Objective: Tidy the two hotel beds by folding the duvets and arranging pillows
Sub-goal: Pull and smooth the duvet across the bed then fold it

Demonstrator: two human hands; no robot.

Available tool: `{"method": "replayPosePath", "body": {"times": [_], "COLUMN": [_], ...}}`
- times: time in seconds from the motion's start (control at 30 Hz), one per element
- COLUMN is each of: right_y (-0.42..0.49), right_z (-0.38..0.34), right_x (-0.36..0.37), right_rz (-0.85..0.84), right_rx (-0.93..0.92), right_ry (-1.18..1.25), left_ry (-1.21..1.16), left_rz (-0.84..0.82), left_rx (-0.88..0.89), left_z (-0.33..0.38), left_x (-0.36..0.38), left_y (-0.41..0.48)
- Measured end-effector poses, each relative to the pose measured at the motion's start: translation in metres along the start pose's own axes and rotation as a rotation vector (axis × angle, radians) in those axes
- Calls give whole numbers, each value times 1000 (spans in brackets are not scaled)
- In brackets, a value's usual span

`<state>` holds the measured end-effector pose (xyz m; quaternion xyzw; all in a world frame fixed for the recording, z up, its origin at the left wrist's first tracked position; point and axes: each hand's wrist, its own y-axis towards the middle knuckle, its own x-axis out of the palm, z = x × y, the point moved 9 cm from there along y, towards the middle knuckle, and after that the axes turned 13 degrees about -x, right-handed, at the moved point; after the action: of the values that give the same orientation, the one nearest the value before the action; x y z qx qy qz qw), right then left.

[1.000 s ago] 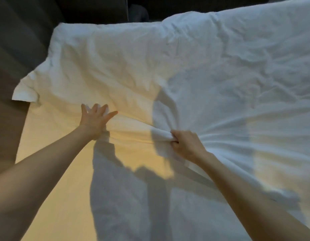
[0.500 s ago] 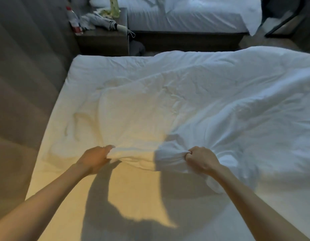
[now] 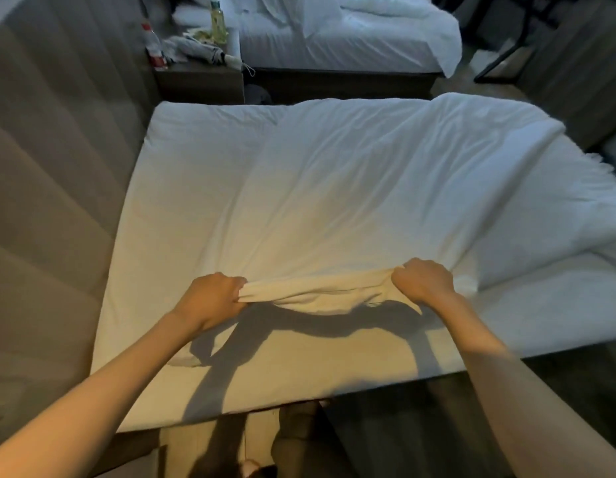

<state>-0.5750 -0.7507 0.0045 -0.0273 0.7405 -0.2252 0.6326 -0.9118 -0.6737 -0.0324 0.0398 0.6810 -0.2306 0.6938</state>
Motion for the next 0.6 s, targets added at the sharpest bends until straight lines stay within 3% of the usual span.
{"method": "replayPosePath", "body": {"times": [0.17,0.47,0.6], "right_y": [-48,-83,-67], "right_z": [-14,-18,-30], "right_x": [13,149,125], "right_rz": [-22,-464,-233], "right_rx": [6,-84,-164], "right_ry": [-24,234,245], "left_ry": [55,247,270], "left_rz": [27,-345,-313], "left_rx": [37,111,86], "left_z": [-7,10,19], "left_x": [10,101,79], "left_y": [-64,-94,-80]}}
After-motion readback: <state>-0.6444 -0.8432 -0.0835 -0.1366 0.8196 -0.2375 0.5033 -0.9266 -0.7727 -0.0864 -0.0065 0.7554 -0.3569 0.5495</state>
